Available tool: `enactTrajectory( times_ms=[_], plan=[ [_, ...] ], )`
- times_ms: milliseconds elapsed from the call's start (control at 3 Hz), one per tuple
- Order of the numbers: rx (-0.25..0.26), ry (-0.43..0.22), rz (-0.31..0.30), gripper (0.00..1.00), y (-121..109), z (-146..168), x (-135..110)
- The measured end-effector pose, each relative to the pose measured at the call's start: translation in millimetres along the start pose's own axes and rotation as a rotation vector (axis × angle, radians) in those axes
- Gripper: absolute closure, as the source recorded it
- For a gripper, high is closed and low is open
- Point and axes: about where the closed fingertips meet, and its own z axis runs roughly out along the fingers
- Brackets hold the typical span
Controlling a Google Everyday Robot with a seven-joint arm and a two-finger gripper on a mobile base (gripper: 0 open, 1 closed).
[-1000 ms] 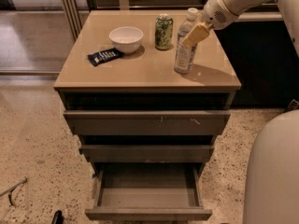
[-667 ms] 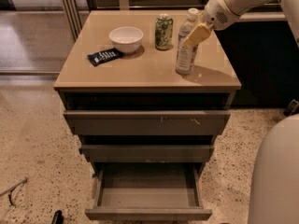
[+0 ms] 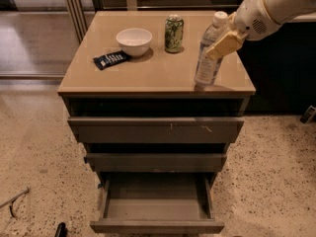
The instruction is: Place blue plastic bottle into bottom drawer
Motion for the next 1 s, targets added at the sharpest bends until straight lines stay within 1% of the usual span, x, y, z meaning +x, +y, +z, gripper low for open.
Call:
enactTrajectory(
  times_ms=[333, 667, 1000],
  plan=[
    [-0.056, 0.002, 0.028, 1.00, 48, -20, 4],
    [-0.061, 0.008, 0.033, 1.00, 53, -19, 7],
    [-0.078, 0.011, 0.054, 1.00, 68, -26, 3]
  ],
)
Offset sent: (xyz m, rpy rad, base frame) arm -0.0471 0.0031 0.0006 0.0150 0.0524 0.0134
